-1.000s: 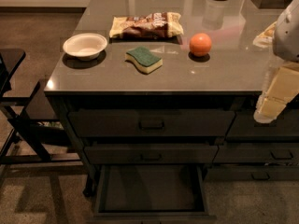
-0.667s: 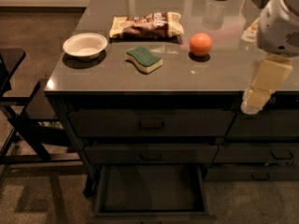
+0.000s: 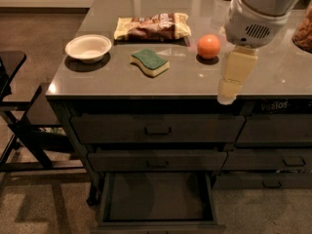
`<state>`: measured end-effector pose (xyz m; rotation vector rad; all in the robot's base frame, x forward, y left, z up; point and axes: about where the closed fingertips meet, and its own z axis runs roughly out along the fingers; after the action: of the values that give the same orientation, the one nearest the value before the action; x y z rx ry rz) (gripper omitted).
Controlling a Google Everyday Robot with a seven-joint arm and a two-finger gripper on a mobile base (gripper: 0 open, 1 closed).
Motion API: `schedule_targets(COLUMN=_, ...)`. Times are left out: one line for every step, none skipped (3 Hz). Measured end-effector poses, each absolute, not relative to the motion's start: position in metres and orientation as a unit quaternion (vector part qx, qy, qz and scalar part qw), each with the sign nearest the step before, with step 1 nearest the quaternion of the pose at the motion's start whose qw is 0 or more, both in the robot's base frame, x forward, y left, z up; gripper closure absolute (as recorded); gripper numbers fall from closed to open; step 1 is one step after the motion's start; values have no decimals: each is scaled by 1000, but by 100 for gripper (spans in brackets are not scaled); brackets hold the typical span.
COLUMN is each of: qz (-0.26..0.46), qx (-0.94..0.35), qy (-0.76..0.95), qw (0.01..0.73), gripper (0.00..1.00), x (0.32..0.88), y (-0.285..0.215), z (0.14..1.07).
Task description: Place sponge into bottom drawer
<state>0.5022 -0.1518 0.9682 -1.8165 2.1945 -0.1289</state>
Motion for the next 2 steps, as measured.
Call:
schedule_targets(qz=-18, qx=-607, qy=778, qw=160, gripper=0, x=533, y=-138, z=957)
schedule_targets(qz=30, qx=-592, qy=788, qw=164, gripper=0, x=602, y=-107, z=933)
